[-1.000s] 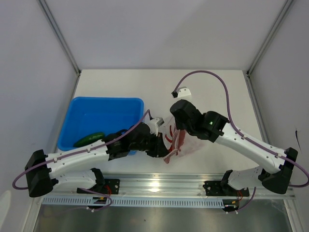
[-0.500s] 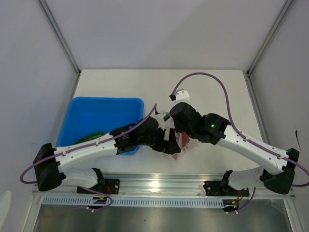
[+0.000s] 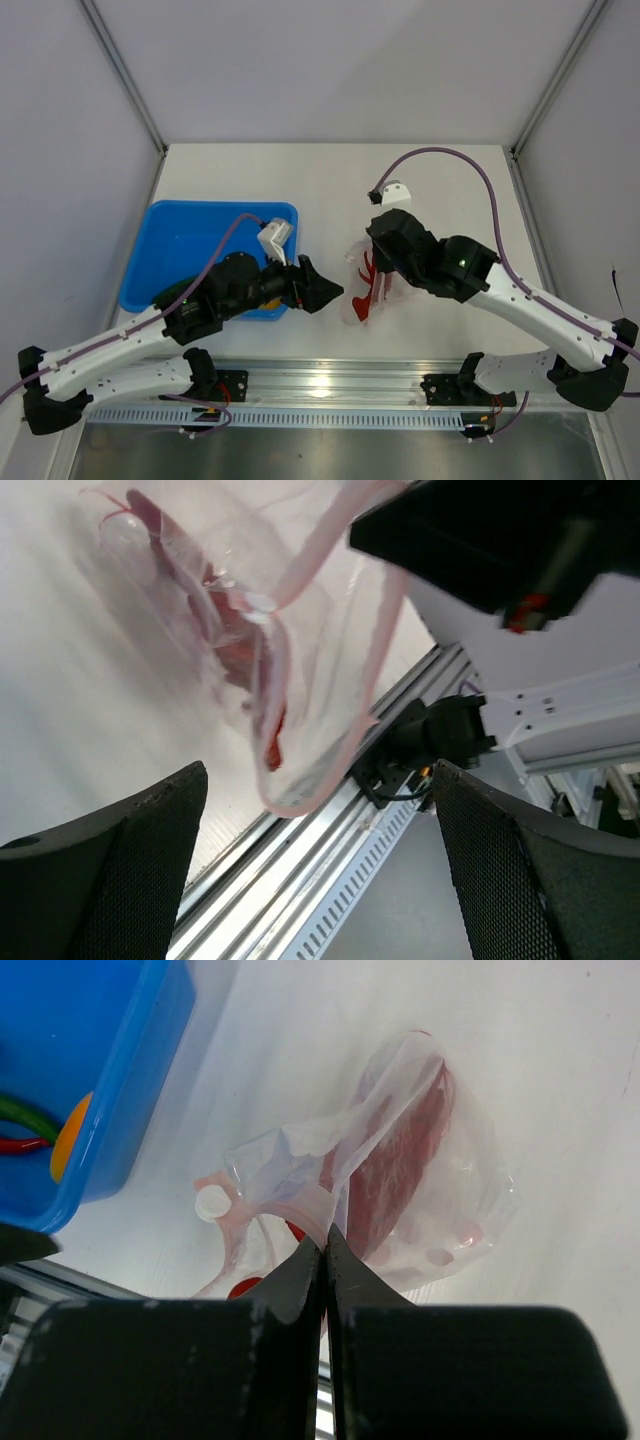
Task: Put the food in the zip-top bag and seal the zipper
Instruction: Adjust the zipper food storage bag at the center of the board.
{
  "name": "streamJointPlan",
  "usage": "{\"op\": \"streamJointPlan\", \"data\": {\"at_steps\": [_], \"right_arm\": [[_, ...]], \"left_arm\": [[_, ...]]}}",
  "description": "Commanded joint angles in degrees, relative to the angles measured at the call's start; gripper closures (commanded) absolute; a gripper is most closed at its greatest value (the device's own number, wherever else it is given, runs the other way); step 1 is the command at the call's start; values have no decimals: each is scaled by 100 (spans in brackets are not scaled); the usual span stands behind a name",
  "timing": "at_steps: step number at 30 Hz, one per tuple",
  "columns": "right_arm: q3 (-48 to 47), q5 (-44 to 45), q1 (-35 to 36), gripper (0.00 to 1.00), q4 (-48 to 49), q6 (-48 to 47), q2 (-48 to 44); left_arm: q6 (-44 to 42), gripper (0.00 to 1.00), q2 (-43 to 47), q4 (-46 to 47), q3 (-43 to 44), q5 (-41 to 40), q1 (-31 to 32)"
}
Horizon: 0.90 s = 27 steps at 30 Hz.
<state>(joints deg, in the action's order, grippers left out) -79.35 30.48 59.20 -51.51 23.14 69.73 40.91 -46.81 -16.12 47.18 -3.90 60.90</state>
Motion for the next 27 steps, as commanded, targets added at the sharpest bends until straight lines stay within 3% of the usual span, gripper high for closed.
{"op": "streamJointPlan", "data": {"at_steps": [1,8,13,16,17,20,27], "right_arm": [[-186,-51,-22,100,44,139,-320],[-230,-139,-22,100,-70,253,-452],[-230,-191,-22,100,-35,288,-505],[-239,-183,-22,100,-44,305,-496],[-247,-148,-22,100,-87,314,-496],[-291,98,-57,100,-315,419,-496],[-247,591,-312,100,-756,701,-715]], "left_arm": [[-197,6,-451,29,-16,98,-17],[-223,17,-1505,557,213,767,0],[-171,22,-2051,329,773,759,9],[-188,46,-2411,267,1073,882,0],[-214,65,-2473,241,1300,926,0],[-337,99,-2553,110,1696,883,0],[-864,99,-2754,-374,2926,987,-26]]}}
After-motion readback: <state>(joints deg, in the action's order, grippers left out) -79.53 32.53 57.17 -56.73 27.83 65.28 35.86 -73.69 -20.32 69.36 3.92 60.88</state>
